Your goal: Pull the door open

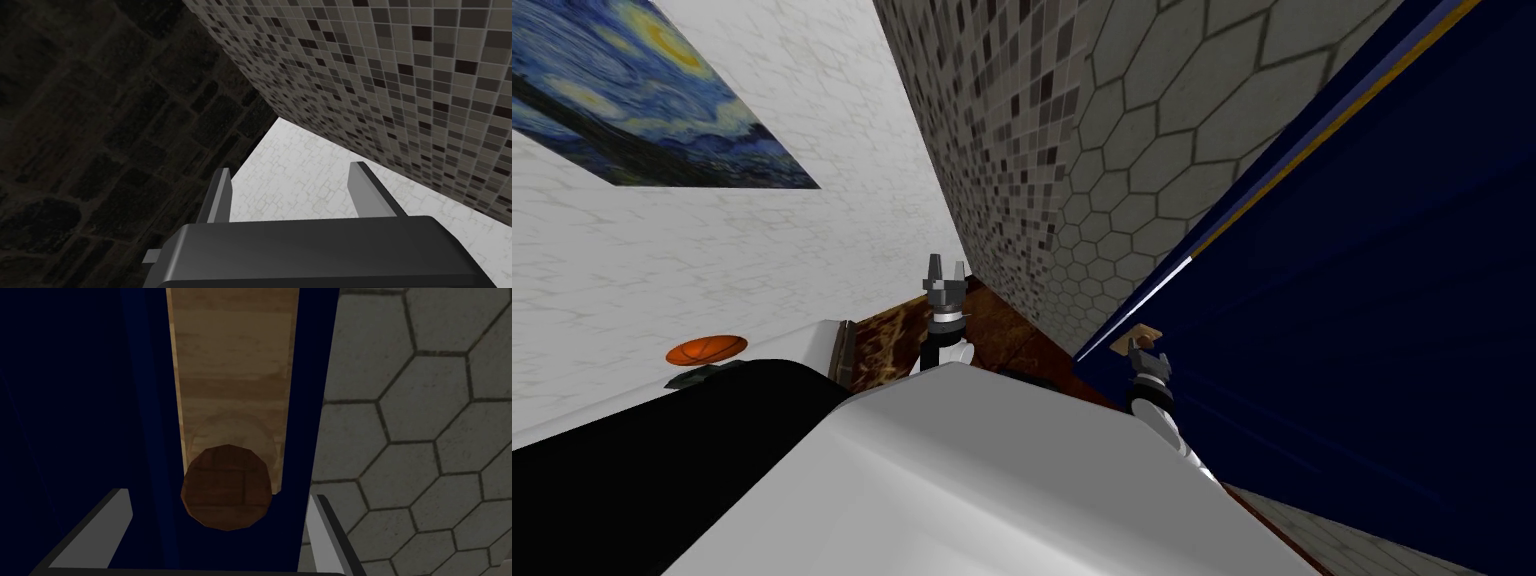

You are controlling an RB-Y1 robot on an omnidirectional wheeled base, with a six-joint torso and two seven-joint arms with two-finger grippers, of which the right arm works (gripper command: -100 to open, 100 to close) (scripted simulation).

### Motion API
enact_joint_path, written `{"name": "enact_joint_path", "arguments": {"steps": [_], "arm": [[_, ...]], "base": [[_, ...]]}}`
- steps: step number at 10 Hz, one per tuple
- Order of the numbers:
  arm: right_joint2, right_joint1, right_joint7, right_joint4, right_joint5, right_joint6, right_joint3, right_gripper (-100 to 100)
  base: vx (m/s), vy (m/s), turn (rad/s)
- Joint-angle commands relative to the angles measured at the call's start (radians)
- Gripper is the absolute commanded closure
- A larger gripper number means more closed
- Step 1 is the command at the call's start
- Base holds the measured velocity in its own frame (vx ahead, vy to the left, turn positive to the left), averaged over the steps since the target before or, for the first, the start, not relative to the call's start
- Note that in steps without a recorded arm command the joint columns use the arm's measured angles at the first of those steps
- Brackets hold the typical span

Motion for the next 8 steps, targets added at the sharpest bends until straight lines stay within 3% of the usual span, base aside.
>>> {"name": "enact_joint_path", "arguments": {"steps": [1,2,3,8], "arm": [[0.002,-0.016,0.006,0.016,-0.009,-0.002,-0.005,-100],[0.002,-0.009,0.005,0.009,-0.006,-0.001,-0.003,-100],[0.002,-0.009,0.005,0.009,-0.006,-0.001,-0.003,100],[0.002,-0.009,0.005,0.009,-0.006,-0.001,-0.003,100]], "base": [[0.171,-0.074,0.050],[0.073,-0.040,0.018],[-0.008,0.006,-0.010],[-0.014,0.006,0.000]]}}
